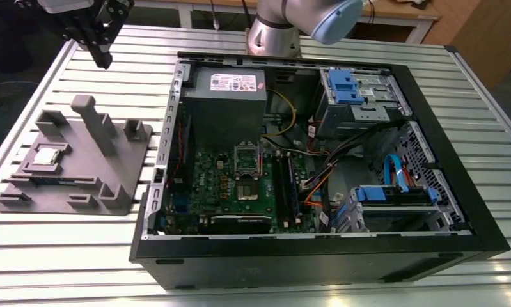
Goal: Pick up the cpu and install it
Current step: 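Reach for the cpu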
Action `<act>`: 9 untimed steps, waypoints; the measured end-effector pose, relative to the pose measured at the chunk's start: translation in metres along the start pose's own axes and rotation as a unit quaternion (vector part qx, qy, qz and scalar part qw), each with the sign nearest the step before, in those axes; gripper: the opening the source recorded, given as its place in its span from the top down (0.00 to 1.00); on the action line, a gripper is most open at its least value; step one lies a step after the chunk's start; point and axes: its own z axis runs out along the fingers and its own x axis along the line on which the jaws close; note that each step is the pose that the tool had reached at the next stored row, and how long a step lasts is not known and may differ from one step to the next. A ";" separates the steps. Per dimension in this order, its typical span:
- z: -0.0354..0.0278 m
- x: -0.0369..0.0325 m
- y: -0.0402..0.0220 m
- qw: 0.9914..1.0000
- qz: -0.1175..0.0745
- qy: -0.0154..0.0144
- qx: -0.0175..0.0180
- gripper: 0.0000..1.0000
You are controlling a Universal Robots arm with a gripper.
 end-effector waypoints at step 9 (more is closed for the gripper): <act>-0.0001 0.0012 -0.0001 1.000 0.000 0.000 0.000 0.90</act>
